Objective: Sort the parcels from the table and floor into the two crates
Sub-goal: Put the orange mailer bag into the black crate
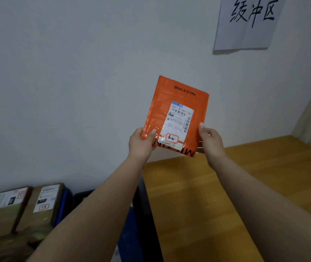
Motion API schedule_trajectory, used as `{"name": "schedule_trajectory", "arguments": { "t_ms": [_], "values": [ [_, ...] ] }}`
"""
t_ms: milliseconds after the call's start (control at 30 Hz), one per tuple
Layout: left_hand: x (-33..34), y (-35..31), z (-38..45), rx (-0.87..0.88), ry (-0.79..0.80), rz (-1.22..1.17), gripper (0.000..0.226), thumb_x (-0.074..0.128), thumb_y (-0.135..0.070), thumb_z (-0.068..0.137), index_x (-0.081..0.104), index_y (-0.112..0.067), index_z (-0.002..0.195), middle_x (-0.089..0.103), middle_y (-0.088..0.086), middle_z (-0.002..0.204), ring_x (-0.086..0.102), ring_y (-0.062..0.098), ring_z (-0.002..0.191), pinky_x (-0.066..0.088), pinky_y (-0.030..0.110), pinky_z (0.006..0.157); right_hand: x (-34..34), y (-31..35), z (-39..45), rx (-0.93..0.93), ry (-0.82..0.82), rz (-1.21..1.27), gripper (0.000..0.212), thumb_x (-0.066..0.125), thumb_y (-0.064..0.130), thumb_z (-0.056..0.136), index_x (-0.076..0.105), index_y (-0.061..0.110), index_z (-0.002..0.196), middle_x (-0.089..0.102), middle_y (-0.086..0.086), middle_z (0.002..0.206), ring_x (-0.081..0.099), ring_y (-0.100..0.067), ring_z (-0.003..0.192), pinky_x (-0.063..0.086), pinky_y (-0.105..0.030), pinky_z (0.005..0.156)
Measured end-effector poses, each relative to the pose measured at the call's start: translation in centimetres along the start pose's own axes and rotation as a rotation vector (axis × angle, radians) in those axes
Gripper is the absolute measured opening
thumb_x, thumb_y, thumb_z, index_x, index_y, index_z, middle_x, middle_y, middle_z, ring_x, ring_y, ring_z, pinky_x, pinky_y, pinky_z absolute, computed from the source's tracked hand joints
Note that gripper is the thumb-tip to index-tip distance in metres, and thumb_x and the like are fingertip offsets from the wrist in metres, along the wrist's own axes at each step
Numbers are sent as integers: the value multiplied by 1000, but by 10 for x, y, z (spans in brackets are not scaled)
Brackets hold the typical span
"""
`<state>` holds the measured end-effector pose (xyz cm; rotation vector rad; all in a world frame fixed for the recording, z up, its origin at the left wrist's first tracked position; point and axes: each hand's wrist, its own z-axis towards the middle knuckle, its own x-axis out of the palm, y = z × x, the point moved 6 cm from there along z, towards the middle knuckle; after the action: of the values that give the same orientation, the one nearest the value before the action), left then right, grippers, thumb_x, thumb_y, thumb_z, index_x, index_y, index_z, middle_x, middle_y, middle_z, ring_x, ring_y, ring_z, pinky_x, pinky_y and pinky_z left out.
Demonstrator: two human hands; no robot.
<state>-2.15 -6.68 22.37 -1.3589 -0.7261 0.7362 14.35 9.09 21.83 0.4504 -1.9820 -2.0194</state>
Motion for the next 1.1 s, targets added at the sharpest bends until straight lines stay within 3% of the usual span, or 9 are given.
{"name": "schedule_trajectory", "arguments": {
  "t_ms": [200, 433, 667, 767, 867, 1000, 1100],
  "values": [
    [13, -4, -3, -15, 90, -126, 15, 58, -25, 96, 57, -14, 107, 68, 10, 109, 69, 23, 98, 59, 34, 82, 0, 13, 6, -86, -46, 34, 23, 55, 36, 98, 56, 16, 108, 71, -4, 101, 71, -15, 85, 57, -29, 70],
    [29, -8, -7, -13, 179, -208, 26, 55, -23, 98, 53, -7, 118, 67, 15, 116, 68, 26, 103, 56, 41, 90, -9, 17, 8, -154, -84, 48, 22, 51, 36, 99, 52, 15, 106, 70, -3, 102, 71, -16, 88, 58, -33, 73],
    [33, 3, -13, -35, 227, -239, 22, 56, -22, 97, 52, -12, 117, 67, 11, 118, 67, 24, 106, 55, 36, 91, -11, 11, 11, -167, -47, 76, 17, 51, 36, 99, 53, 20, 104, 71, 4, 100, 71, -9, 85, 58, -22, 67],
    [21, 16, -18, -40, 166, -130, 19, 62, -22, 94, 55, -15, 110, 71, 6, 107, 70, 19, 97, 57, 33, 86, -6, -4, 12, -137, -7, 33, 10, 51, 33, 100, 54, 24, 97, 71, 2, 100, 71, -11, 86, 58, -26, 68],
    [-3, 37, -27, -89, 73, -14, 44, 71, -19, 87, 50, -14, 125, 67, 8, 112, 69, 21, 96, 59, 33, 79, 11, -33, 10, -89, 106, -87, 10, 51, 32, 100, 54, 26, 92, 69, -6, 104, 69, -22, 93, 58, -38, 76],
    [-52, 70, -45, -185, -28, 356, 70, 71, -12, 86, 34, -18, 146, 58, 6, 117, 64, 22, 100, 58, 38, 82, 49, -83, -3, -12, 303, -324, 22, 60, 26, 95, 55, 10, 109, 63, -4, 104, 64, -28, 101, 52, -33, 73],
    [-87, 90, -63, -253, -64, 517, 71, 71, -11, 86, 35, -21, 146, 58, 6, 117, 63, 22, 100, 57, 40, 84, 86, -119, -26, 124, 520, -436, 42, 68, 16, 89, 49, 7, 126, 63, -9, 119, 62, -26, 108, 54, -45, 90]
  ]
}}
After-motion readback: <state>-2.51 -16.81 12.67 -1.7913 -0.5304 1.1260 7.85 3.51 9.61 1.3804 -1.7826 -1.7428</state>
